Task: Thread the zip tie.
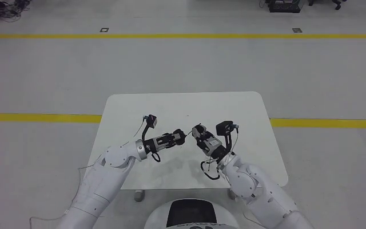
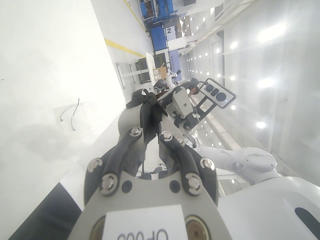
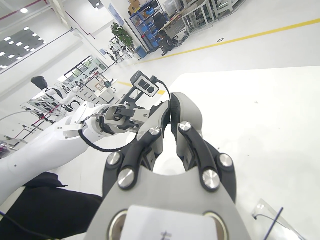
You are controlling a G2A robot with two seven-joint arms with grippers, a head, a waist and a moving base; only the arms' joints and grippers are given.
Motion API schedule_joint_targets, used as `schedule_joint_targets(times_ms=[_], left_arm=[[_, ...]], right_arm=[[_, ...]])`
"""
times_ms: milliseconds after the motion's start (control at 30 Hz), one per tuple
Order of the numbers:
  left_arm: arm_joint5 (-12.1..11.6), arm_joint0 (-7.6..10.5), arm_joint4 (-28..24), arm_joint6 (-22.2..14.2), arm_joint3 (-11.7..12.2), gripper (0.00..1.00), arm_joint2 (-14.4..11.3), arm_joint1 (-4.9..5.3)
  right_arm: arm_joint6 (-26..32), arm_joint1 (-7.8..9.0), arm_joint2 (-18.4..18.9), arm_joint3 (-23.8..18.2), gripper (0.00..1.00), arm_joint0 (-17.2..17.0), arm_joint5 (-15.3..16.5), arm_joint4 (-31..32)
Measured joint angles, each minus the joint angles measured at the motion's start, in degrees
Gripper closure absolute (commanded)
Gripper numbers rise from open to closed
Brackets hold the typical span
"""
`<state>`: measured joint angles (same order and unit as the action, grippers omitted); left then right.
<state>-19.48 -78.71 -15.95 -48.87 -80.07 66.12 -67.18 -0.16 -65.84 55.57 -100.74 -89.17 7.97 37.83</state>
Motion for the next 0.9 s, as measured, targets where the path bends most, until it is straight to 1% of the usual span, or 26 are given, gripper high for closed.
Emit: schedule_joint_targets(times_ms=[567, 900], left_arm=[[0.00, 0.00, 0.00, 0.00, 0.00, 1.00, 0.00, 0.00], [0.00, 0.00, 0.00, 0.00, 0.00, 1.00, 0.00, 0.00]], right_arm=[[1.23, -0.44, 1.67, -0.26, 1.00, -0.85, 1.84, -1.69], [2.11, -0.75, 1.88, 0.05, 1.00, -0.90, 2.59, -1.78]])
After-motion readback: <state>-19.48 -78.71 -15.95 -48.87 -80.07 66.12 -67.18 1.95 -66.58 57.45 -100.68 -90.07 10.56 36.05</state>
